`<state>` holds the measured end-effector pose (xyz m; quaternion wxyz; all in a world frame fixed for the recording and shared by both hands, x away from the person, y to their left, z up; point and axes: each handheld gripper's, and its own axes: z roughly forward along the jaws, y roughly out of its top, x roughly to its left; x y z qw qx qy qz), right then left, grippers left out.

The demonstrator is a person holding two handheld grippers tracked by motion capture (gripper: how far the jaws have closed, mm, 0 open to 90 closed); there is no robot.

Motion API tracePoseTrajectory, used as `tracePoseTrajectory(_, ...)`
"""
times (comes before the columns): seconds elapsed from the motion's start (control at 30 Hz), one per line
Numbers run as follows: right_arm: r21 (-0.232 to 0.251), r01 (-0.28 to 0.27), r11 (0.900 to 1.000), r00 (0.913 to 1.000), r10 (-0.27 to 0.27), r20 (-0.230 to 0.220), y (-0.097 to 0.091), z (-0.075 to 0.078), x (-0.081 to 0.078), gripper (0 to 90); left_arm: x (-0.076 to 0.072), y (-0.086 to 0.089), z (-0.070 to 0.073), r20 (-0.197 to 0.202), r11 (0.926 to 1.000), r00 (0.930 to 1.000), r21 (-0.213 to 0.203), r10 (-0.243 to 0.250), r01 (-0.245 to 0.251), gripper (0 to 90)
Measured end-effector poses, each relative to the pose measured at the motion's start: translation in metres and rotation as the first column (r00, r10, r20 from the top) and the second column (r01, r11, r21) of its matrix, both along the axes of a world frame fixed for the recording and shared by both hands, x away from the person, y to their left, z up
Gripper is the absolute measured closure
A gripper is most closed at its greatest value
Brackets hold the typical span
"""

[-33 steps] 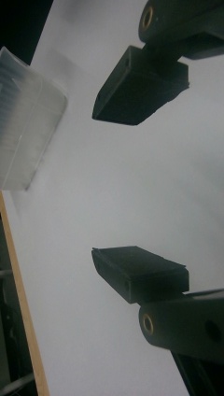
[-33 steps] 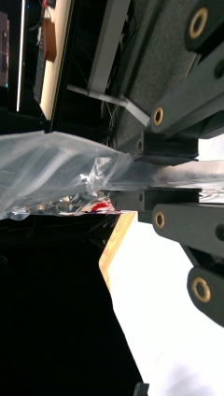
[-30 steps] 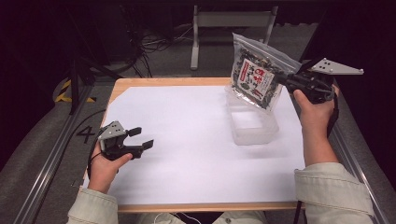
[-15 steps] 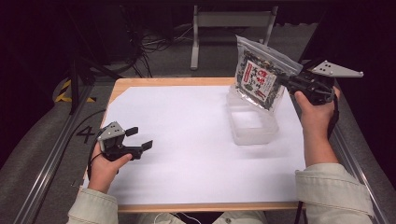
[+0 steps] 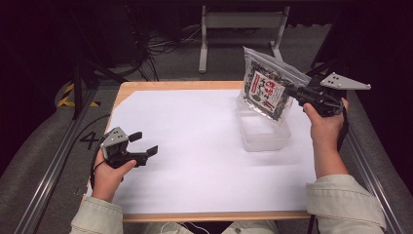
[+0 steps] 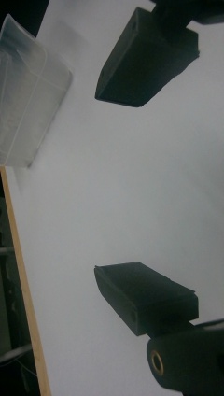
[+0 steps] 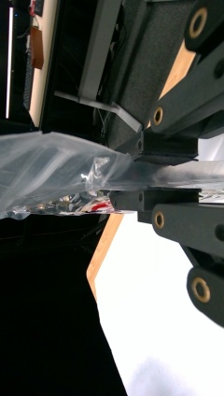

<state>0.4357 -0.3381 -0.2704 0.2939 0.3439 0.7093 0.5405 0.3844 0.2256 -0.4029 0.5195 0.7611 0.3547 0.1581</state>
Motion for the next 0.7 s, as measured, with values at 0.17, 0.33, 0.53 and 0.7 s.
tracePoseTrajectory(0.17, 0.006, 0.001, 1.0, 0.9998, -0.001, -0.02, -0.002, -0.008, 0.001, 78.6, 0.001, -0.001, -0.001, -0.01, 1.0, 0.9999, 0.007, -0.004, 0.005, 15.0)
tracePoseTrajectory(0.33, -0.001, 0.005, 1.0, 0.9992, -0.005, -0.041, -0.001, -0.018, 0.003, 78.6, 0.001, -0.001, -0.002, -0.017, 1.0, 0.9998, 0.006, -0.006, 0.006, 15.0)
tracePoseTrajectory(0.53, 0.006, 0.017, 0.9998, 0.9982, -0.017, -0.058, -0.005, -0.024, 0.005, 78.6, 0.001, 0.0, -0.003, -0.02, 1.0, 0.9998, 0.002, -0.006, 0.006, 14.9)
tracePoseTrajectory(0.7, -0.004, 0.013, 0.9999, 0.996, -0.014, -0.088, -0.004, -0.034, 0.007, 78.6, 0.001, 0.0, -0.003, -0.023, 1.0, 0.9997, 0.006, -0.006, 0.006, 14.9)
